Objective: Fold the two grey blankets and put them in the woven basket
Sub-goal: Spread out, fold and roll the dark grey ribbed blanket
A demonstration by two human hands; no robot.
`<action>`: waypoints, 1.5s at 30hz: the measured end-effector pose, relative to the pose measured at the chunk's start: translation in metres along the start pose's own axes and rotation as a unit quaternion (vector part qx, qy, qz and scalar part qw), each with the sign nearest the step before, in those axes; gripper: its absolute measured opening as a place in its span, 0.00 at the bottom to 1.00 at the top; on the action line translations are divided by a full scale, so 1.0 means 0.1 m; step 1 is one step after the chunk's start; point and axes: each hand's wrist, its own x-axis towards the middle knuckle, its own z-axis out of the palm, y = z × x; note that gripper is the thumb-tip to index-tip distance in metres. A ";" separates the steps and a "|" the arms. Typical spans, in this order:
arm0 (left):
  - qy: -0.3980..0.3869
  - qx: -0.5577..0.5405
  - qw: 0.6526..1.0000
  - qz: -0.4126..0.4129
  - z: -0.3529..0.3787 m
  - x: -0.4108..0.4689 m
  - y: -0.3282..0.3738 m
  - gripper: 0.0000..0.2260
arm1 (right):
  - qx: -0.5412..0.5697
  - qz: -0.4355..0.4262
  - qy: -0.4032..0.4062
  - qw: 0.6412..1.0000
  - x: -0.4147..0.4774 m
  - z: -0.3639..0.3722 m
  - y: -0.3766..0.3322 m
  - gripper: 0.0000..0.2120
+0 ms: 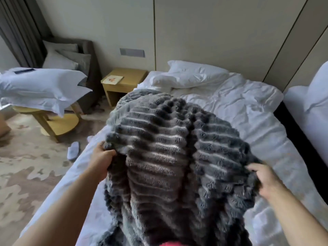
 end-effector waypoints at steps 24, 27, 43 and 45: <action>-0.360 0.112 0.921 -0.098 0.55 -1.12 -0.92 0.20 | -0.320 0.172 -0.159 0.918 0.61 2.01 0.90 0.36; -0.425 0.163 0.886 -0.087 0.54 -1.22 -0.90 0.18 | -0.560 0.158 -0.193 0.790 0.62 2.05 1.17 0.24; -0.229 0.281 0.913 -0.185 0.84 -1.02 -1.17 0.10 | -0.209 0.095 -0.091 0.969 0.35 1.09 1.17 0.11; -0.165 0.172 0.955 -0.178 1.08 -0.78 -1.02 0.12 | -0.197 0.064 -0.171 0.963 0.11 1.16 0.92 0.16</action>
